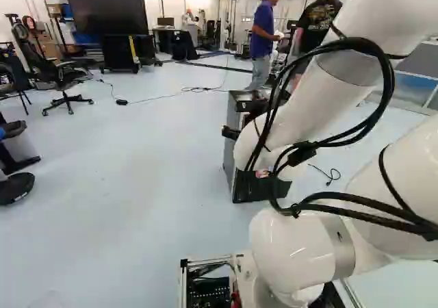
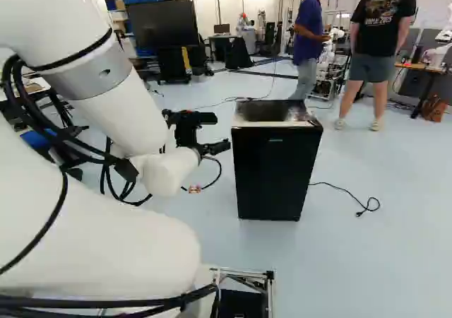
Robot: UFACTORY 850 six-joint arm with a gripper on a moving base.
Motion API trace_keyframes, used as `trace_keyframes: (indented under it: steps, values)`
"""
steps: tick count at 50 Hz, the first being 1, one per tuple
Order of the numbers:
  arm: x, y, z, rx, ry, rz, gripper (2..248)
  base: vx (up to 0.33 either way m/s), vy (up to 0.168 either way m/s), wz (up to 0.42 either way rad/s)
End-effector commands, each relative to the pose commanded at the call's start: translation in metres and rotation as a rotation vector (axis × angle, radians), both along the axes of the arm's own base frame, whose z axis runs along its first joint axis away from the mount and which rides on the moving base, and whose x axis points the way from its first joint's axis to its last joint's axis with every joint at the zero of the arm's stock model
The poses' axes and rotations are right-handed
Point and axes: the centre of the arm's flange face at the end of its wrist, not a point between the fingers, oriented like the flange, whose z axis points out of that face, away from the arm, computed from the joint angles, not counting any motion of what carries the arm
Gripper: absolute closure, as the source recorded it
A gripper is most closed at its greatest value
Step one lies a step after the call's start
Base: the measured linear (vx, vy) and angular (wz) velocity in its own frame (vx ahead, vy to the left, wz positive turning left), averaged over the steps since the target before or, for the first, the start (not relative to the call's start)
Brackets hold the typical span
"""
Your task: Grab a drink from the fridge
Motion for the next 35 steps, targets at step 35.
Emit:
trace_keyframes:
  steps: [35]
  values:
    - [0.0,0.0,0.0,0.0,0.0,0.0,3,0.0,0.011,-0.002]
